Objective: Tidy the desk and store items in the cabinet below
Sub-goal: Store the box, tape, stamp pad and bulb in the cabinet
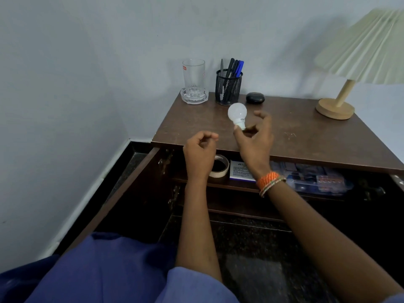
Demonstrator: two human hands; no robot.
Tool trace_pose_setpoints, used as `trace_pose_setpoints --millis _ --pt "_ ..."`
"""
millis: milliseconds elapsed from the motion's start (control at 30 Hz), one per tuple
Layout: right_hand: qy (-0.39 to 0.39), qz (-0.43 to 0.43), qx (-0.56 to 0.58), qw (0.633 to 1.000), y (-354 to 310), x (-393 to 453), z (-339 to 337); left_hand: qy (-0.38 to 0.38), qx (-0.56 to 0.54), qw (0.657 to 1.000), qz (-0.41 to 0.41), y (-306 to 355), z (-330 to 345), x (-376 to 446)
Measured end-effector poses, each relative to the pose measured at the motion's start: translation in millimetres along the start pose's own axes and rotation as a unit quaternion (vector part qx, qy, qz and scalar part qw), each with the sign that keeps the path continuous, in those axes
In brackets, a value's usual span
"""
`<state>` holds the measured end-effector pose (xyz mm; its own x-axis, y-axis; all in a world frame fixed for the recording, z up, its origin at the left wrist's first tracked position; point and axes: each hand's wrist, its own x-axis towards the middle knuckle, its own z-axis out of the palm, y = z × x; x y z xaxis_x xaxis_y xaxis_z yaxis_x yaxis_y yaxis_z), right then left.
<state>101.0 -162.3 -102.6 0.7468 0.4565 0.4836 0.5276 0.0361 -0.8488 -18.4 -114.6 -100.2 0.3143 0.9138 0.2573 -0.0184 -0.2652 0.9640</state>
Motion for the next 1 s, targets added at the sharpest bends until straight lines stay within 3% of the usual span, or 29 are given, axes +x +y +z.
trace_pose_setpoints --millis 100,233,500,633,800,1000 --pt "0.017 -0.008 0.044 0.999 -16.9 -35.0 -5.3 -0.134 -0.186 0.962 -0.149 8.5 -9.1 -0.3" --pt "0.000 -0.028 0.052 0.998 -23.5 -69.7 -3.6 -0.223 -0.217 0.929 -0.199 -6.2 -18.5 -5.7" --pt "-0.074 0.014 0.010 0.997 19.4 -116.6 11.2 -0.214 -0.158 0.908 -0.325 -56.9 -29.1 -32.0" --pt "-0.112 0.075 -0.002 0.991 41.7 -130.3 21.0 -0.167 -0.136 0.897 -0.385 -80.5 -26.8 -47.2" --pt "-0.118 0.160 -0.029 0.980 54.9 -126.2 55.2 -0.022 -0.151 0.905 -0.398 -99.1 -19.1 -45.6" --pt "-0.117 0.229 -0.074 0.963 66.9 -107.7 119.6 0.155 -0.182 0.881 -0.408 -112.8 -28.8 -31.3"
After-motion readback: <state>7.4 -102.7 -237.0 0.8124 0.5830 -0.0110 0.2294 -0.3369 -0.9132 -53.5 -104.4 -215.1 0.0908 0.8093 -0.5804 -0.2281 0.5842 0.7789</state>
